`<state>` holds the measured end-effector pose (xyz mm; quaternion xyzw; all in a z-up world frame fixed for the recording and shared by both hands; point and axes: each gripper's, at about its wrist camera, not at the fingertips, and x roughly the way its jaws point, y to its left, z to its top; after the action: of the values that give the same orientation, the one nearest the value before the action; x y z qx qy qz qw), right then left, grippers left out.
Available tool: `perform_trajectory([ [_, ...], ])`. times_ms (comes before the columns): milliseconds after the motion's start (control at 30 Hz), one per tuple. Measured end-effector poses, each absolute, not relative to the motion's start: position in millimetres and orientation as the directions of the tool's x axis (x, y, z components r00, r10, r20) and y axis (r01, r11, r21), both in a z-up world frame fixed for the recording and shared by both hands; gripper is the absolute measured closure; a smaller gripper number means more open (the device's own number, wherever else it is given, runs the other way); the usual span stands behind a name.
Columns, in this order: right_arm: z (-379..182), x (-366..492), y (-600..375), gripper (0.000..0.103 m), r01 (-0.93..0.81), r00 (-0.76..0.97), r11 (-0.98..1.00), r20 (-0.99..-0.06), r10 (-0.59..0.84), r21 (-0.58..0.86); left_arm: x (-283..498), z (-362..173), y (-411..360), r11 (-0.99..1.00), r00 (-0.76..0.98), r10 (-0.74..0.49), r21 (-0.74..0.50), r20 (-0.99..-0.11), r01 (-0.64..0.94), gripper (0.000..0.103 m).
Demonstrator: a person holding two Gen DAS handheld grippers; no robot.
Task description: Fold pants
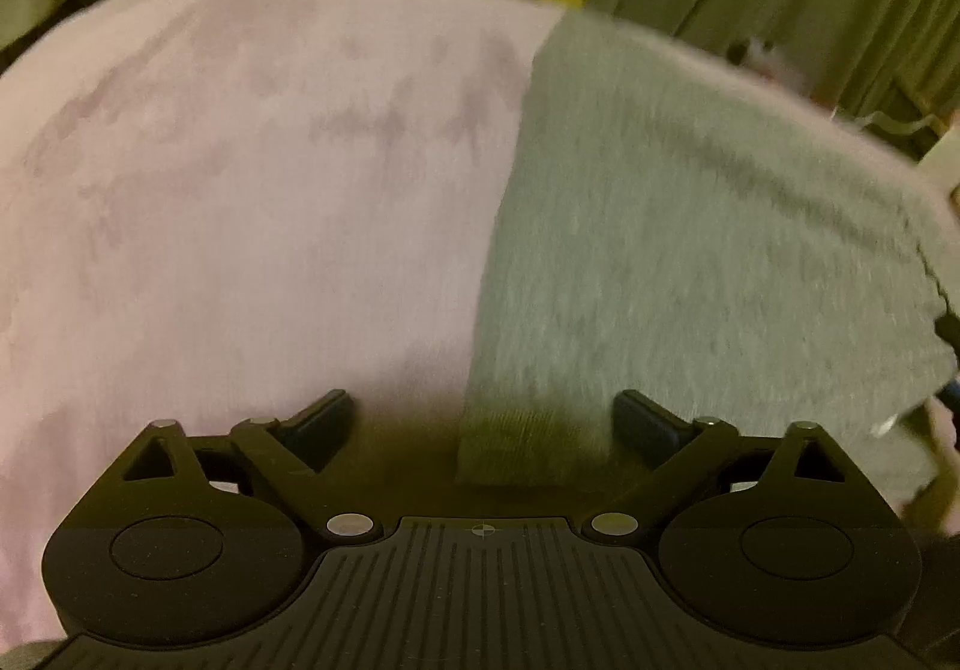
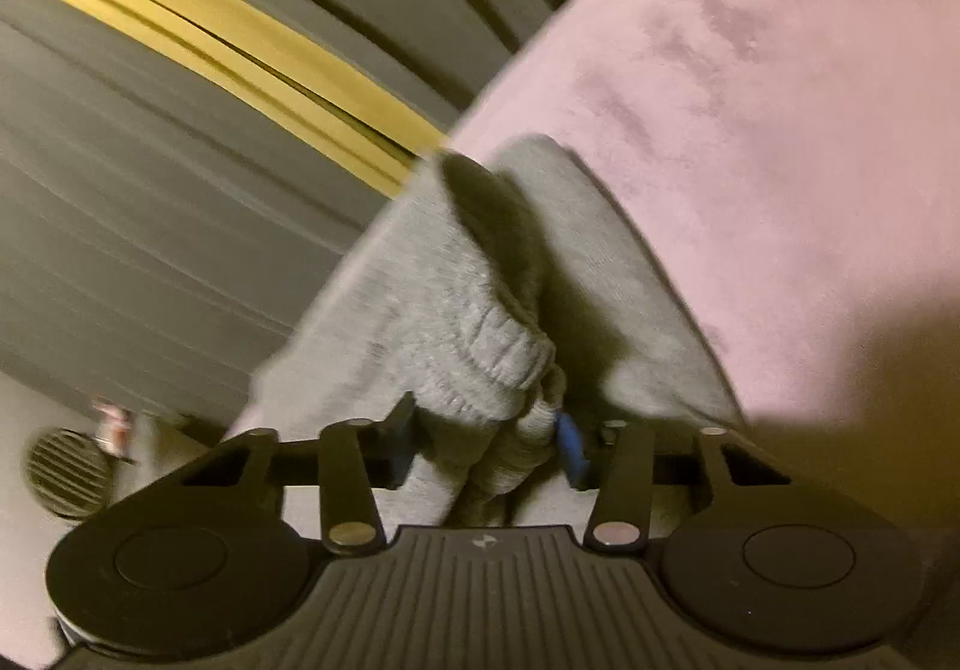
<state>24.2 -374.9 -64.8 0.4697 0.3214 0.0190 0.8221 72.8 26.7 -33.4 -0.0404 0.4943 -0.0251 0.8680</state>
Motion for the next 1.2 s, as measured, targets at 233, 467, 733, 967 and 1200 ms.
perform_trajectory([
  [233,-67.3,26.9,-376.1,0.056,0.348,0.672,0.684,-0.68,0.295,0.641,91.1,-22.1,47.5,0.963,0.555,-0.208,-0.269,-0.805,-0.031,0.008],
  [467,-49.6,36.7,-389.5,0.004,0.355,0.678,0.77,-0.713,0.177,0.53,130.6,-42.2,43.2,0.941,0.447,-0.317,-0.336,-0.836,0.038,0.008],
  [733,-99.0,83.6,-421.8,0.004,0.236,0.585,0.657,-0.645,0.492,0.716,172.6,-66.4,33.0,0.897,0.363,-0.443,-0.403,-0.82,0.182,0.008],
  [967,-110.1,116.5,-403.1,0.004,0.123,0.588,0.676,-0.603,0.539,0.726,204.3,-83.0,13.9,0.842,0.319,-0.535,-0.46,-0.782,0.283,0.002],
  [1200,-105.0,111.1,-383.9,0.035,0.133,0.649,0.717,-0.607,0.458,0.684,205.9,-82.5,6.6,0.808,0.383,-0.583,-0.464,-0.717,0.363,0.041],
])
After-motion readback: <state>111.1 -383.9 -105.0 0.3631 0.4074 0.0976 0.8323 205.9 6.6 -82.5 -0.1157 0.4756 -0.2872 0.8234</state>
